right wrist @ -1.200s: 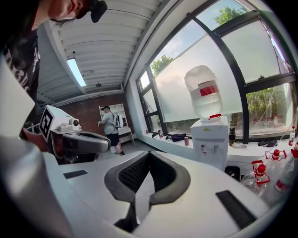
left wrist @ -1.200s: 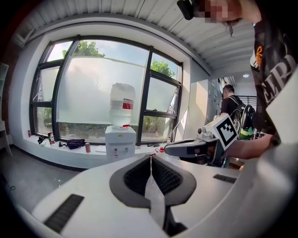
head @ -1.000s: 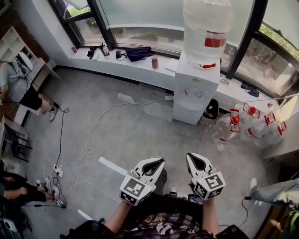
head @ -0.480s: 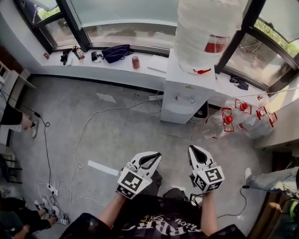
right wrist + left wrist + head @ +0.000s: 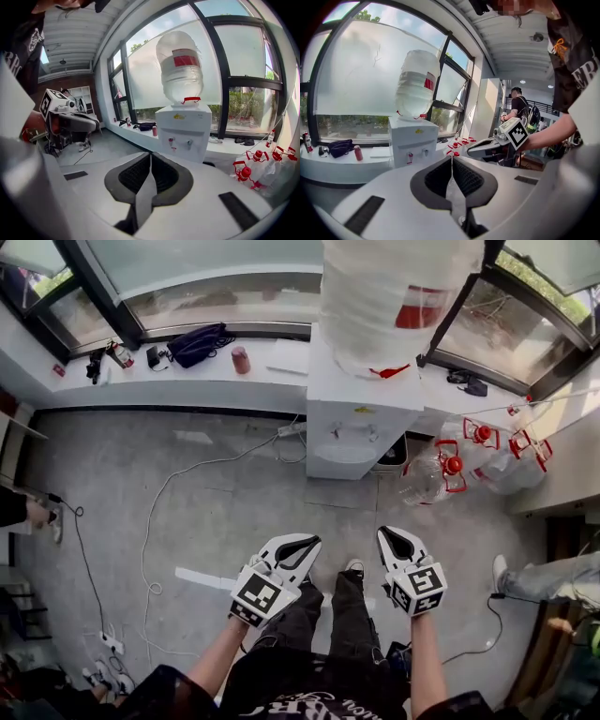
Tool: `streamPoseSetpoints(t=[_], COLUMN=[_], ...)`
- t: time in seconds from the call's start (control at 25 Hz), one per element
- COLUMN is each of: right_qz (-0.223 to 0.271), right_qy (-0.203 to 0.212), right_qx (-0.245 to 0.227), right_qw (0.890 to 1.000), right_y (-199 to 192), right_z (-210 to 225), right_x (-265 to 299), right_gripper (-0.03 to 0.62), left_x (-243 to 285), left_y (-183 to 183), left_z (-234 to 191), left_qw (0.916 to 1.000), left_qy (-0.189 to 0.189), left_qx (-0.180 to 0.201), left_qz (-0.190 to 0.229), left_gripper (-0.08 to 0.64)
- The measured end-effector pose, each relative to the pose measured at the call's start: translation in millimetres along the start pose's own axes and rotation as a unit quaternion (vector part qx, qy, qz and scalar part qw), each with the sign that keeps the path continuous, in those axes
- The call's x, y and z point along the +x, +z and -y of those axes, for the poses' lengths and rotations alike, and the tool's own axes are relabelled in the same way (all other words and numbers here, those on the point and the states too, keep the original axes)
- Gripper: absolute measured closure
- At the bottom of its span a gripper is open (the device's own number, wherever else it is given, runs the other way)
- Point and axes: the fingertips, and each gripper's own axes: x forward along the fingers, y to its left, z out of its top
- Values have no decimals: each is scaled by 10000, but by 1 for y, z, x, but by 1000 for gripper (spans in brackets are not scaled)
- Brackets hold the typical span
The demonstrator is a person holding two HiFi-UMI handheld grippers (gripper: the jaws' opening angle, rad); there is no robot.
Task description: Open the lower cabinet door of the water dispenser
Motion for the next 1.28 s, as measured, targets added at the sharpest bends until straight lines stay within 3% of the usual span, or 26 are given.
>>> streamPoseSetpoints(t=[0.24, 0.44, 0.84, 1.08, 1.28], right_qz=[-204, -398, -757, -832, -942], right_qy=[-137, -165, -327, -87, 178], right_qx=[73, -145, 208, 292, 86], right_qw=[9997, 9990, 9964, 9961, 9954], right_y=[-40, -78, -168, -194, -228], right_z=[62, 122, 223, 262, 290], right_x=[47, 92, 163, 203, 252], right_gripper=[563, 538, 488, 456, 418], left_x=[42, 92, 203, 265, 311], left_y=[-26, -42, -57, -62, -80], left_z=[-7, -10, -24, -38, -51], left_qw=[9993, 9989, 9980, 9976, 9967], left_qy=[-197, -190, -147, 20, 136], left_qx=[81, 181, 193, 81, 109], left_qz=[-311, -380, -592, -680, -789], left_gripper=[540, 540, 540, 540, 540])
